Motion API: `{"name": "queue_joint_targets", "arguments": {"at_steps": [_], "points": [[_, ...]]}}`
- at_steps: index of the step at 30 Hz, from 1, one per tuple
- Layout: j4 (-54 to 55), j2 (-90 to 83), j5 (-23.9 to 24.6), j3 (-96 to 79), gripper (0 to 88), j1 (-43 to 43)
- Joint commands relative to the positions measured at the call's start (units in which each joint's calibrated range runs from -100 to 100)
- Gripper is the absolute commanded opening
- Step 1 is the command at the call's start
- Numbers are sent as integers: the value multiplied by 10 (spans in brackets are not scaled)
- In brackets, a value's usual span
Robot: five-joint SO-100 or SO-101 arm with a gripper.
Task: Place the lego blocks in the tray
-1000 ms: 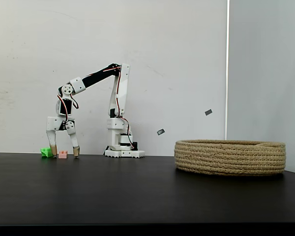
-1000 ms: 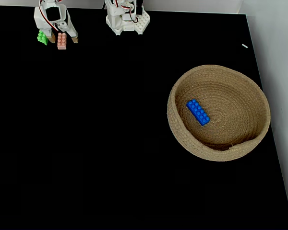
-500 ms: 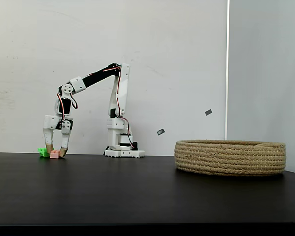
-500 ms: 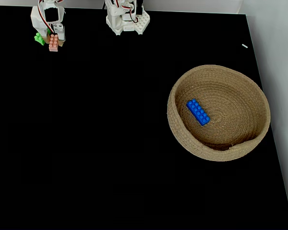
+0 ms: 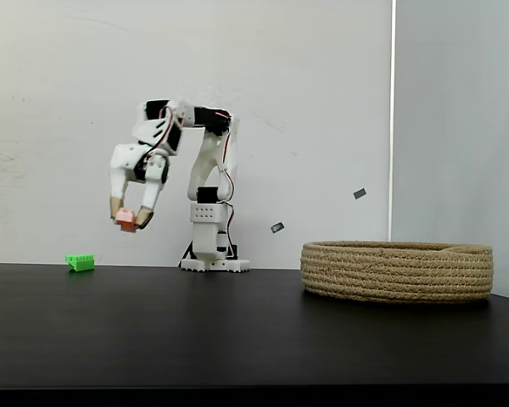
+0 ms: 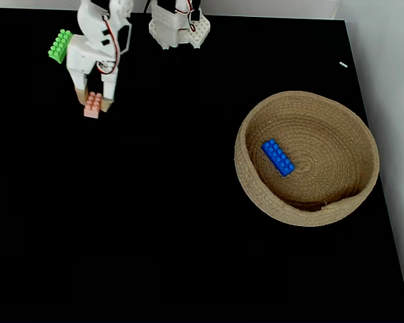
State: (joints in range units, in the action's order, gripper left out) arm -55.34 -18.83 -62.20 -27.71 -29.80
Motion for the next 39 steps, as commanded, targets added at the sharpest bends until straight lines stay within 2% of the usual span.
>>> {"name": "queue_joint_targets", "arguments": {"at_steps": [1, 9, 16, 17, 19, 20, 22, 27, 30, 35, 39], "points": [[25, -38, 63, 65, 0, 147], [122, -32, 145, 71, 0, 364], [218, -20, 159, 35, 17, 462], [231, -19, 159, 26, 81, 470], [233, -14, 159, 17, 277, 478], [233, -12, 162, 11, 331, 480], [233, -11, 159, -1, 380, 481], [214, -28, 142, -21, 372, 444], [126, -56, 130, -9, 365, 390], [45, -108, 92, -35, 352, 231], [0, -122, 41, -43, 356, 75]]}}
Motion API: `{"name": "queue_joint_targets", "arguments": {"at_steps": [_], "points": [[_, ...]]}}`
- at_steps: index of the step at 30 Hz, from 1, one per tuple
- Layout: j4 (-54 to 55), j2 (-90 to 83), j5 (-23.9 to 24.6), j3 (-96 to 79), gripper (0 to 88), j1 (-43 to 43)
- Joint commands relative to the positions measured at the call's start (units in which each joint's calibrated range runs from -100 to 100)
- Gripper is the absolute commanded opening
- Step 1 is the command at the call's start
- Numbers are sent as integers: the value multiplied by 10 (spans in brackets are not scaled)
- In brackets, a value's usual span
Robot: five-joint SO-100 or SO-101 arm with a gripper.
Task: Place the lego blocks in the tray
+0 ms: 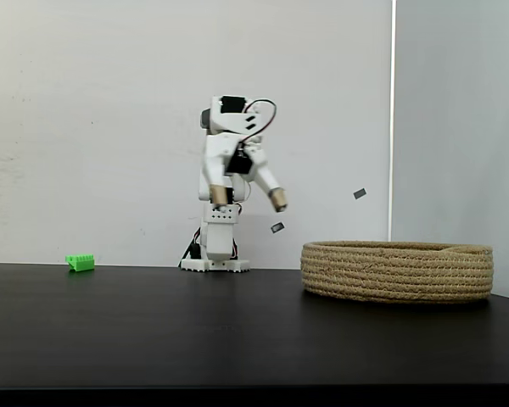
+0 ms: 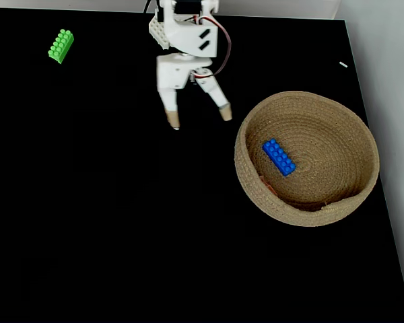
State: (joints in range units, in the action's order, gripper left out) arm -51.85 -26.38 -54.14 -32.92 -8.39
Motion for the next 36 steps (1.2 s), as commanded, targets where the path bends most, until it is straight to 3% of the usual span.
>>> {"name": "queue_joint_targets", "arguments": {"at_steps": [1, 7, 15, 23, 36], "points": [[-44, -45, -55, 10, 356, -177], [-86, -31, -154, 10, 355, -384], [-78, 60, -230, 10, 344, -567], [-39, 181, -280, 65, 335, -633], [-42, 235, -302, 127, 332, -675]]}}
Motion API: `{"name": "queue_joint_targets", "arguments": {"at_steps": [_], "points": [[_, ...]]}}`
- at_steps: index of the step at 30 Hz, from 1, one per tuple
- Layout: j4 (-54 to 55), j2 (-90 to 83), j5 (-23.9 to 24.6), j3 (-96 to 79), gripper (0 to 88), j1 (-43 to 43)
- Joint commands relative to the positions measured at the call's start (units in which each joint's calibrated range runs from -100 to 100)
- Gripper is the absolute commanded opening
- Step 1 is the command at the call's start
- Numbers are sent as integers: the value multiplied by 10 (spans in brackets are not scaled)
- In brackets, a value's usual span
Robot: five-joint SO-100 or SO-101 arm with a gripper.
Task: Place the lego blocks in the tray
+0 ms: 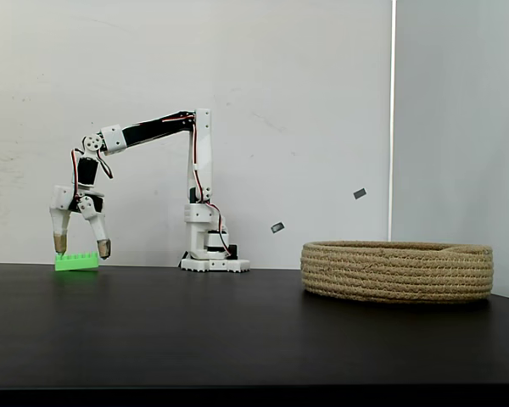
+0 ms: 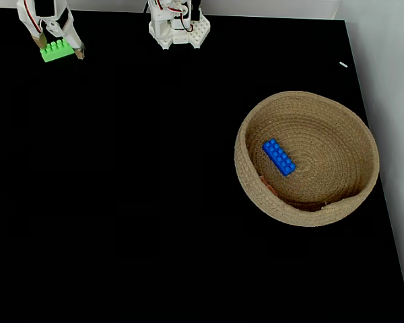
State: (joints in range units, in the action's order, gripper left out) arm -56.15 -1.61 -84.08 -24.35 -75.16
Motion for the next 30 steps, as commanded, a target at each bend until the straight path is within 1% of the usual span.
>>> {"name": "queue_joint_targets", "arguments": {"at_steps": [1, 5, 17, 23, 30], "points": [[-1, -15, -3, 43, 333, -8], [-15, -17, 2, 58, 334, -6], [-17, -22, -3, 59, 334, -4], [-34, -45, 6, 60, 361, 9], [-39, -71, 1, 51, 411, -3]]}}
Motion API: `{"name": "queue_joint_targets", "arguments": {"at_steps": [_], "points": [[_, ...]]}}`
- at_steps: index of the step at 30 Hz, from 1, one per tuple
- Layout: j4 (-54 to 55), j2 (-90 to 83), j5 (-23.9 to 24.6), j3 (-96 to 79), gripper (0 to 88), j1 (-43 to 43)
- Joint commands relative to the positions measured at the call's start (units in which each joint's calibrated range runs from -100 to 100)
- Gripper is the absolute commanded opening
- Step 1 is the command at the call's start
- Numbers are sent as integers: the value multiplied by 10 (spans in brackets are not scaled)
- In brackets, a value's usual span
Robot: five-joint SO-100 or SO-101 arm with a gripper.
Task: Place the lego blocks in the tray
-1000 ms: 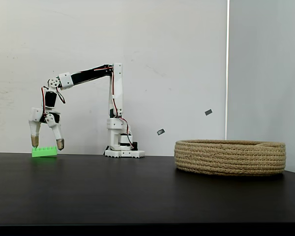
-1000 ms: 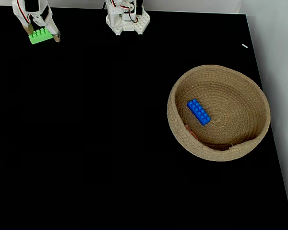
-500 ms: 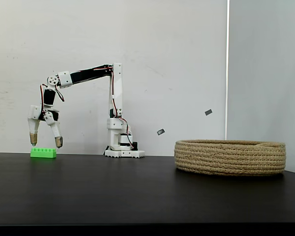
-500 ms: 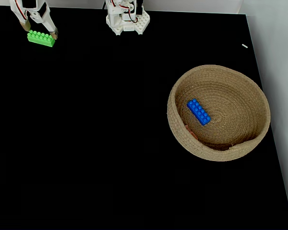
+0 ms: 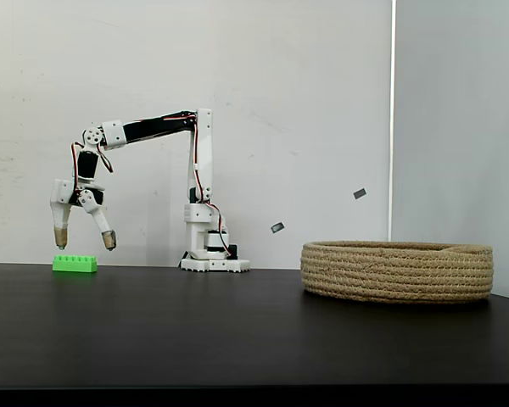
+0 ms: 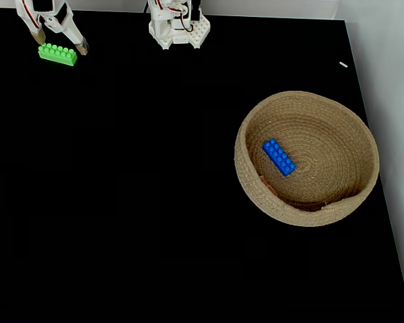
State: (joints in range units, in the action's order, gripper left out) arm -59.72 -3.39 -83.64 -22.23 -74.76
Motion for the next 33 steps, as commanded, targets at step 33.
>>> {"name": "queue_joint_targets", "arguments": {"at_steps": [33], "points": [[80, 48, -8, 28, 424, -28]]}}
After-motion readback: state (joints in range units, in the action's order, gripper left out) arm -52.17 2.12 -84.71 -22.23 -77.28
